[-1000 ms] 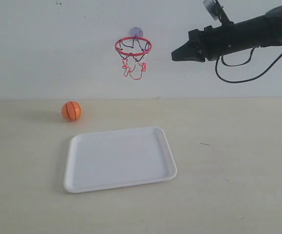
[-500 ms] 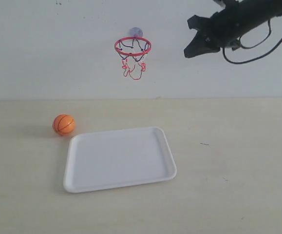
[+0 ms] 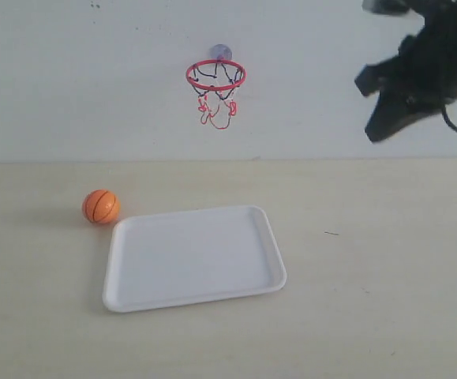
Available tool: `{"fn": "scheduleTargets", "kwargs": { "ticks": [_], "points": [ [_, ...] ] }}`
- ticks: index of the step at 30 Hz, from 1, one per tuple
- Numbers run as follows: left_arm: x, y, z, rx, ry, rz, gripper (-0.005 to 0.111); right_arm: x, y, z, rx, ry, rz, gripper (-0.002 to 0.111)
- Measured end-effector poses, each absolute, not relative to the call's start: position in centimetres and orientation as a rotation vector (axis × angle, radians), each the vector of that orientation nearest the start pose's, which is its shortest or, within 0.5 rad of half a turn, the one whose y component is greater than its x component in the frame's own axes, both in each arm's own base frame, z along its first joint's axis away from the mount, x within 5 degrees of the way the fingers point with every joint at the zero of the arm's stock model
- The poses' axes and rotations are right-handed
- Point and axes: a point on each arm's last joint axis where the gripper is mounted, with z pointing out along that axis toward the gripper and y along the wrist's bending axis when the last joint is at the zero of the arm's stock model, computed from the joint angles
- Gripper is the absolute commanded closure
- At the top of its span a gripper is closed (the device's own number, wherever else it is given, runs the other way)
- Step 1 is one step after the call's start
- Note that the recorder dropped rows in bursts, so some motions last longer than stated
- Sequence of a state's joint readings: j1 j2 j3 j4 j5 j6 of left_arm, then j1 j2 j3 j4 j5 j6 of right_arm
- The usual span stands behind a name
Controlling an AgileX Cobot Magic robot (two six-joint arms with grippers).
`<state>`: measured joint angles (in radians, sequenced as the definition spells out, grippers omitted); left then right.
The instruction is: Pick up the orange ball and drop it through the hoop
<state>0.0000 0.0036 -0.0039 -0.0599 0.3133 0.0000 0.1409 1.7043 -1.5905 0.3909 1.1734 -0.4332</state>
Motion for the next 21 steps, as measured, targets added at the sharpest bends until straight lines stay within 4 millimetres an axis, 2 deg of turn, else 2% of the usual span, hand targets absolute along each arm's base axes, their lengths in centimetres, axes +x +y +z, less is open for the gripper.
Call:
{"fn": "scheduleTargets", "kwargs": {
  "ticks": [1, 2, 5, 10, 14, 18, 21],
  "points": [
    [5.4, -0.2, 18.6, -0.038, 1.796, -0.057, 0.103, 34.1, 8.0, 33.1, -0.642, 2.605, 0.443, 0.109],
    [5.4, -0.2, 18.6, -0.038, 1.796, -0.057, 0.103, 32.8, 7.8, 31.8, -0.617, 2.618, 0.445, 0.109],
    [5.4, -0.2, 18.6, -0.038, 1.796, -0.057, 0.103, 28.8, 7.3, 29.8, -0.595, 2.586, 0.456, 0.109],
    [5.4, -0.2, 18.6, -0.038, 1.796, -0.057, 0.103, 22.0, 7.0, 26.5, -0.471, 2.433, 0.556, 0.109],
    [5.4, -0.2, 18.6, -0.038, 1.796, -0.057, 0.103, 18.0, 6.2, 25.9, -0.289, 2.263, 0.576, 0.109],
    [5.4, -0.2, 18.6, -0.038, 1.796, -0.057, 0.103, 15.0, 5.6, 26.7, -0.245, 2.130, 0.565, 0.109],
    [5.4, -0.2, 18.6, -0.038, 1.796, -0.057, 0.103, 13.5, 5.4, 27.8, -0.252, 2.042, 0.567, 0.109]
  ]
}}
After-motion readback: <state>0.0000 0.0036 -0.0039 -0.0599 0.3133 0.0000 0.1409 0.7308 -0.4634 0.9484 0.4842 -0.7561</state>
